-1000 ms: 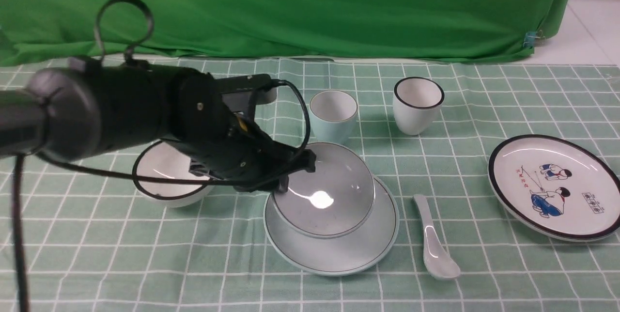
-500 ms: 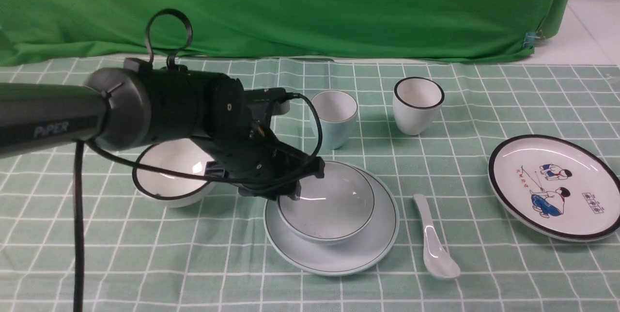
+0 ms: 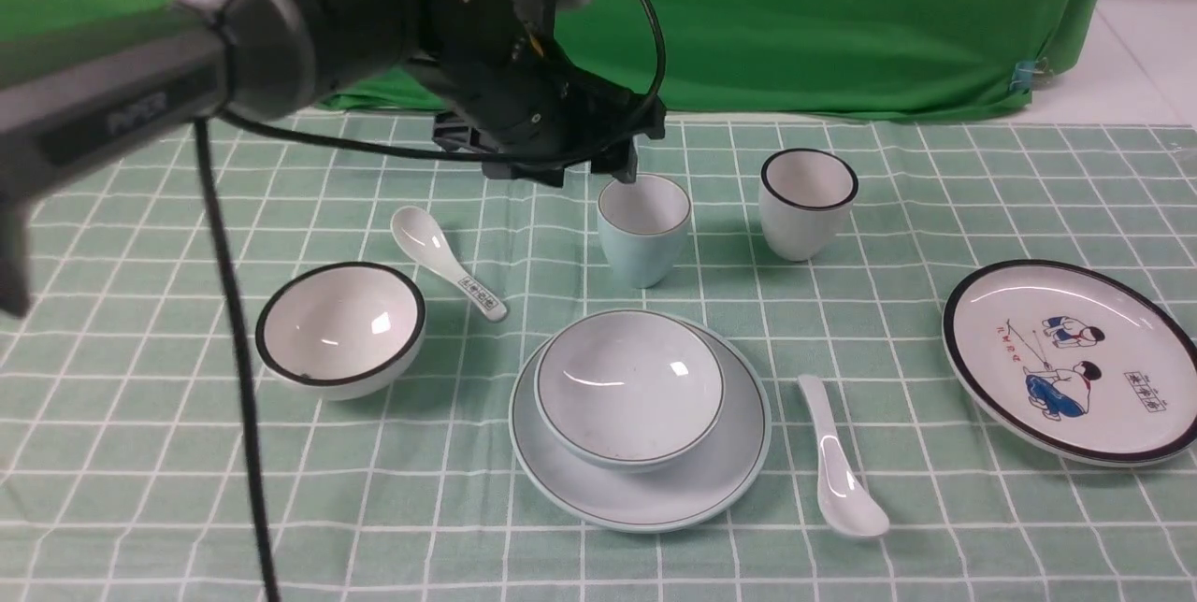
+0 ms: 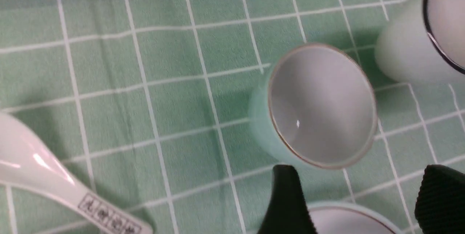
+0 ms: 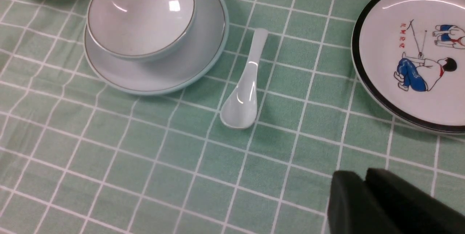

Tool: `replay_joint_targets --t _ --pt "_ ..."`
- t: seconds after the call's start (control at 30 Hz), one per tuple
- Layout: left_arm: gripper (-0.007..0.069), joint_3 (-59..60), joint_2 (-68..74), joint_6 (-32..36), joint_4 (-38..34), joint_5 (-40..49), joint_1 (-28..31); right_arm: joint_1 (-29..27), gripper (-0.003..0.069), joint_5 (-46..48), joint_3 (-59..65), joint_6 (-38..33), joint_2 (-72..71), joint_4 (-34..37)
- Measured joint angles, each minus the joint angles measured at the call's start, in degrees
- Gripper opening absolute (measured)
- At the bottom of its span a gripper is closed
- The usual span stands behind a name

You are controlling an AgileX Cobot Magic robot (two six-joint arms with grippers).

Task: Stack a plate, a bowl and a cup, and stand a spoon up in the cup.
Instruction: Use the left arm to grab a blue teacup, then use the left arm to put the blue teacup into the blue rice bowl in the middle

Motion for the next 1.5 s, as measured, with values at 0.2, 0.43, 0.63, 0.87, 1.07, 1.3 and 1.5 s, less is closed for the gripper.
replay_joint_targets --t 0.2,0.43,0.63,0.87,1.07,1.3,1.5 --pt "0.0449 -10.5 10.6 -1.3 0.5 1.7 0.2 0.0 0.0099 0.0 0.0 -0.2 0.0 -0.3" --pt "0.0360 -15.2 15.7 -1.9 0.7 4.1 0.3 0.0 0.0106 0.0 0.0 -1.8 0.0 -0.6" --pt "0.0033 -16.3 14.9 -2.7 6.2 9.4 0.3 0.0 0.0113 -0.1 0.0 -2.0 0.1 -1.9" --pt "0.0031 -17.6 8.2 0.9 6.6 18.0 0.5 0.0 0.0118 -0.1 0.0 -2.1 0.1 -2.6" --pt "0.0031 -16.0 -0.8 7.0 0.5 26.0 0.0 0.0 0.0122 -0.4 0.0 -2.1 0.1 -2.9" --pt "0.0031 6.2 -5.9 8.1 0.2 17.3 -4.7 0.0 0.0127 -0.4 0.0 -2.1 0.1 -3.0" --pt "0.0031 12.4 -5.6 6.9 0.6 11.1 -5.1 0.1 0.0129 -0.4 0.0 -2.1 0.1 -3.0"
